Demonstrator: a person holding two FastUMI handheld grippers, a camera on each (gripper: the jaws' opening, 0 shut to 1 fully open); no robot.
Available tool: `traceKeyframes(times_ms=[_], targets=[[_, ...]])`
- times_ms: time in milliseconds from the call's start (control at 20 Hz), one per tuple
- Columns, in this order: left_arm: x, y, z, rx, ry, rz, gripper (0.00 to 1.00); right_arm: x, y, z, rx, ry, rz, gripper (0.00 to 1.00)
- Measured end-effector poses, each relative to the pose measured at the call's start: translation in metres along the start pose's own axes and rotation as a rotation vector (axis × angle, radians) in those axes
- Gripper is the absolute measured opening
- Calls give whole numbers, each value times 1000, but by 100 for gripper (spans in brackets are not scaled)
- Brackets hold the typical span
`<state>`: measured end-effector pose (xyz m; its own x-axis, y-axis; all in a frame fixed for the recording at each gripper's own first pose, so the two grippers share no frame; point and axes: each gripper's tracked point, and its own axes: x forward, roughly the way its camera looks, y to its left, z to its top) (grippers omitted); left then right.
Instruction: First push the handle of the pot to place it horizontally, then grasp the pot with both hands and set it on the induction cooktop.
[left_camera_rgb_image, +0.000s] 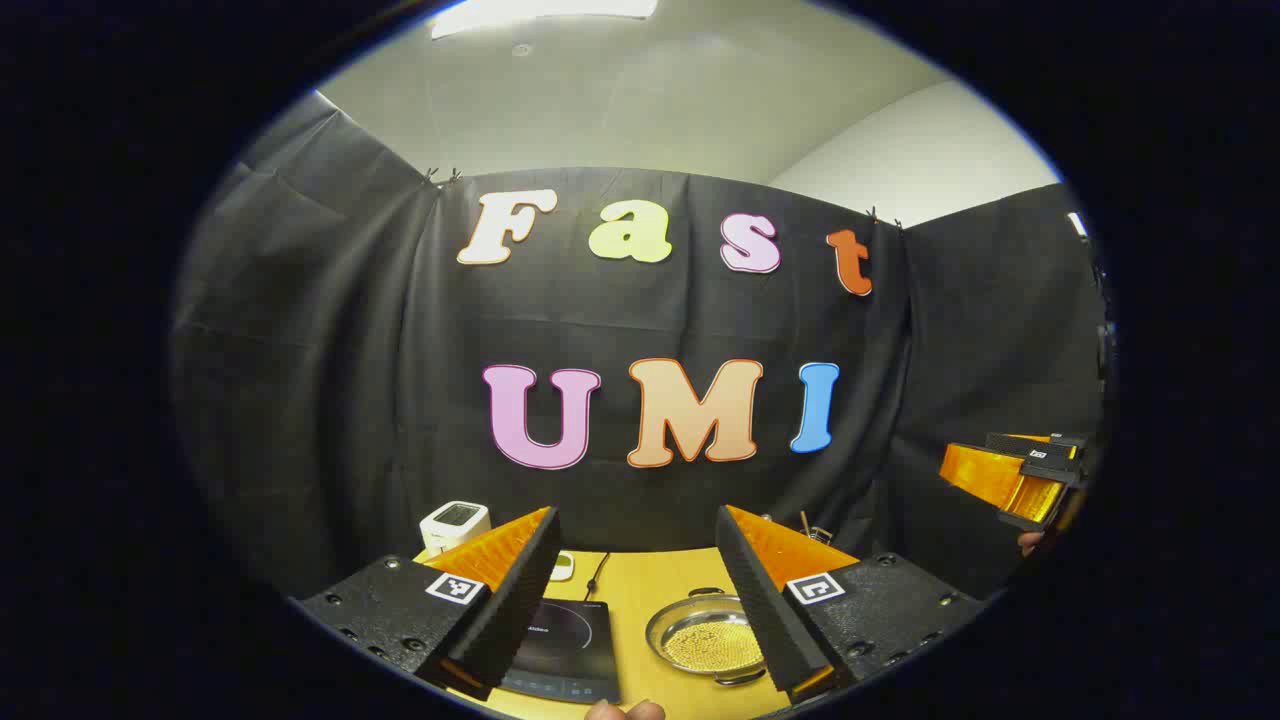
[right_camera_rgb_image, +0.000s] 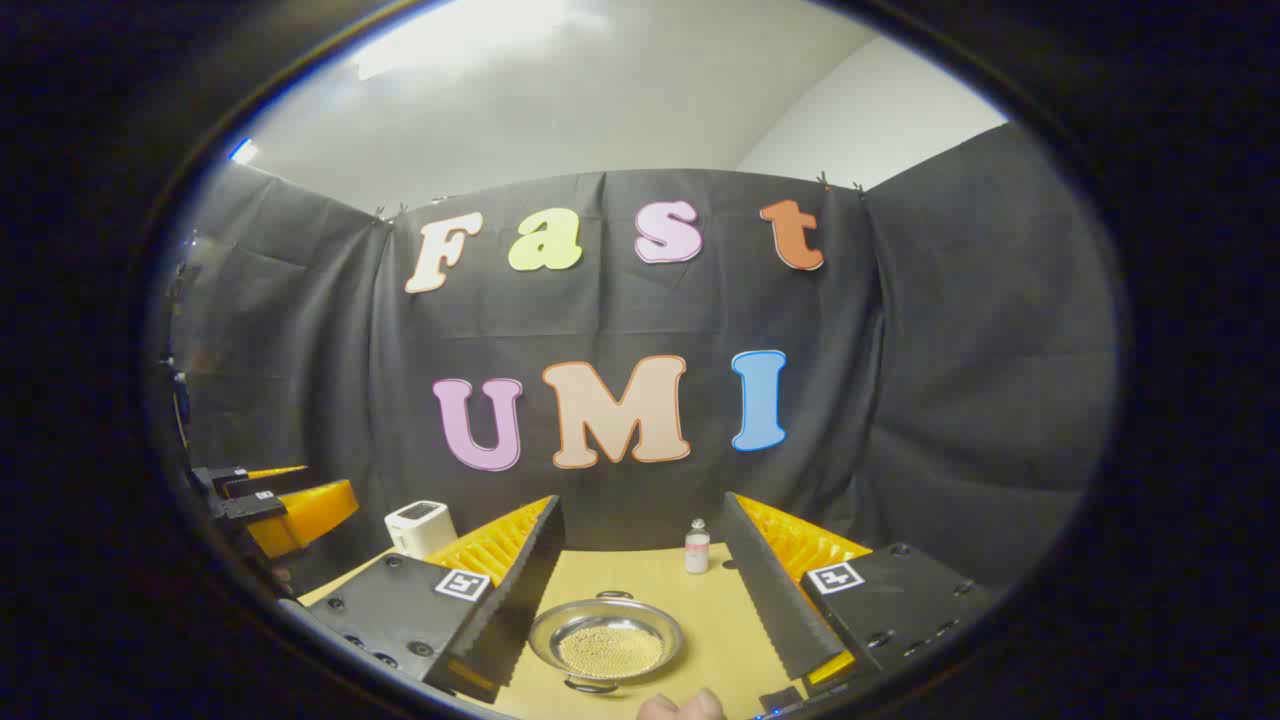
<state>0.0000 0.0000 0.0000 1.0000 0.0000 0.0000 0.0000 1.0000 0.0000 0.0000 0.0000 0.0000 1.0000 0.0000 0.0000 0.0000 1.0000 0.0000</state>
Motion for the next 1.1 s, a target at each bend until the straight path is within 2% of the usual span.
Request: traceKeyframes(times_ms=[50, 150, 200, 350, 500, 600, 700, 950, 1050, 1100], targets=[[0, -3, -3, 0, 7, -3, 94, 0, -4, 2, -2, -4, -2, 92], [-2, -6, -5, 6, 16, 2, 94, 0, -4, 0, 7, -1, 10, 92], [-2, -6, -3, 7, 14, 7, 90, 0, -2, -2, 12, 2, 18, 92], [-6, -3, -3, 14, 16, 31, 94, 3, 1, -7, 13, 16, 40, 92], [-10, 3, 0, 31, 11, 56, 90, 4, 6, -3, 29, 8, 61, 100], [-14, 3, 0, 38, 9, 67, 94, 5, 6, -2, 24, 2, 69, 99], [-15, 4, -2, 37, 16, 74, 90, 6, 7, -5, 21, 8, 78, 99], [-17, 6, -9, 35, 31, 96, 91, 8, 7, -10, 25, 24, 100, 99], [-19, 8, -10, 36, 36, 114, 99, 10, 7, -12, 23, 31, 116, 99], [-21, 9, -11, 34, 40, 125, 95, 12, 5, -14, 23, 35, 122, 99]])
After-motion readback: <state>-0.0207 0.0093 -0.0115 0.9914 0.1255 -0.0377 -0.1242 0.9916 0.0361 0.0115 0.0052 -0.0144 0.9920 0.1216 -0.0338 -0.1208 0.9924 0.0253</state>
